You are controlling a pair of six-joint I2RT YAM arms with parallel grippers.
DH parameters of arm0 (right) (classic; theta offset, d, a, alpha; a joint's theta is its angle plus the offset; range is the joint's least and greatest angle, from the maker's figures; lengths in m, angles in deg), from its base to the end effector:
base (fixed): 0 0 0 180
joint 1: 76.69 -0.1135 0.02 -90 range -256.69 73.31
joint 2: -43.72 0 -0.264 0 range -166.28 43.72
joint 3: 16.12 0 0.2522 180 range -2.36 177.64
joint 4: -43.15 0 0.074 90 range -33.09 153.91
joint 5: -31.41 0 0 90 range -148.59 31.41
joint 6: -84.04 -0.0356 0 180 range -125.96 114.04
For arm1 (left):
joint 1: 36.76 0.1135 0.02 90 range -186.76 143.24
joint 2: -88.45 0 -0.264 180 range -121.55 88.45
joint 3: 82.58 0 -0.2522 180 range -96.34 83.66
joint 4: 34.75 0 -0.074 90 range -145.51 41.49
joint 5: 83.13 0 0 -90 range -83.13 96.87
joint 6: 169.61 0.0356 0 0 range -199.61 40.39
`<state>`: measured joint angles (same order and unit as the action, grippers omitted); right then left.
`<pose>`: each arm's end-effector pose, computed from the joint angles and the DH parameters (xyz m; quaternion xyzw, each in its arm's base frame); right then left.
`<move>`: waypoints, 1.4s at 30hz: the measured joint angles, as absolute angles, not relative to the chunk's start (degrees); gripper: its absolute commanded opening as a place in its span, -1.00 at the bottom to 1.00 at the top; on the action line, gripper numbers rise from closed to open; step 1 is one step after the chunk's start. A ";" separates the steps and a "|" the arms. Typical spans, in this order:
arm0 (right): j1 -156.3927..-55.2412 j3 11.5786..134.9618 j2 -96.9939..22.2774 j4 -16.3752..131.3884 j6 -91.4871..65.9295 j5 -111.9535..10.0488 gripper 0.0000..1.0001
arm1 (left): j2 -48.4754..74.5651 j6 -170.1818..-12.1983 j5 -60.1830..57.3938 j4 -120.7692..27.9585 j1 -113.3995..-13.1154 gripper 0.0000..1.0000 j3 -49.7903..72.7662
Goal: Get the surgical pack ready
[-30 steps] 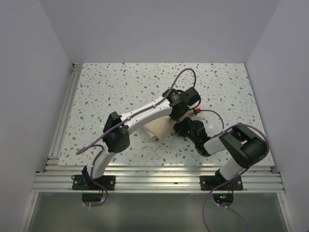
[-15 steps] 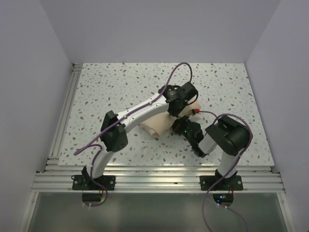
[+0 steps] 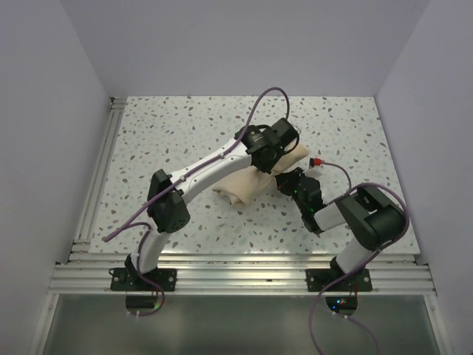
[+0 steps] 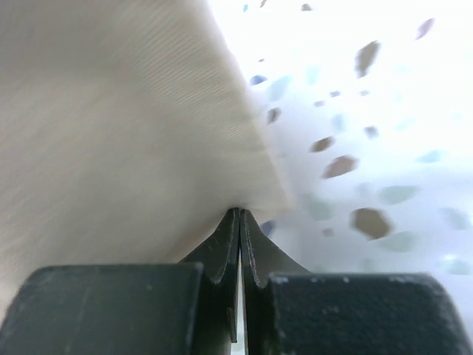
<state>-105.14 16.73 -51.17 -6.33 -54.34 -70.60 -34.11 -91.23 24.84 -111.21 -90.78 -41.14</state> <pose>0.2383 0.1207 0.1301 0.1987 0.7529 0.3226 0.5381 0.2778 -0.3639 0.3117 0.3083 0.9049 -0.0096 0.2935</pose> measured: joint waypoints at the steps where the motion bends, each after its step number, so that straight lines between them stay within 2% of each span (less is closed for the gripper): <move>1: -104.33 16.73 -51.06 -5.63 -54.28 -70.58 -1.00 | -34.11 -91.23 24.84 -111.03 -90.78 -1.00 -41.11; 9: -103.67 15.55 -45.01 1.89 -53.27 -69.51 -1.00 | -34.09 -91.21 24.82 -109.70 -90.78 -1.00 -39.21; 13: -103.67 13.03 -34.78 9.80 -53.05 -70.30 -0.91 | -34.09 -91.18 24.80 -109.13 -90.78 -1.00 -38.88; 19: -103.34 12.01 -14.71 26.26 -51.66 -75.61 -0.92 | -34.09 -91.14 24.63 -108.78 -90.82 -1.00 -38.62; 23: -102.91 13.56 -7.17 35.59 -49.62 -77.86 -0.93 | -34.09 -91.12 24.58 -108.36 -90.82 -1.00 -38.32; 30: -102.80 18.63 -9.44 42.23 -46.59 -78.80 -0.96 | -34.09 -91.10 24.43 -107.23 -90.84 -1.00 -37.48; 42: -101.05 30.10 -28.74 42.04 -43.83 -78.47 -1.00 | -33.26 -91.07 24.41 -105.59 -91.28 -1.00 -35.47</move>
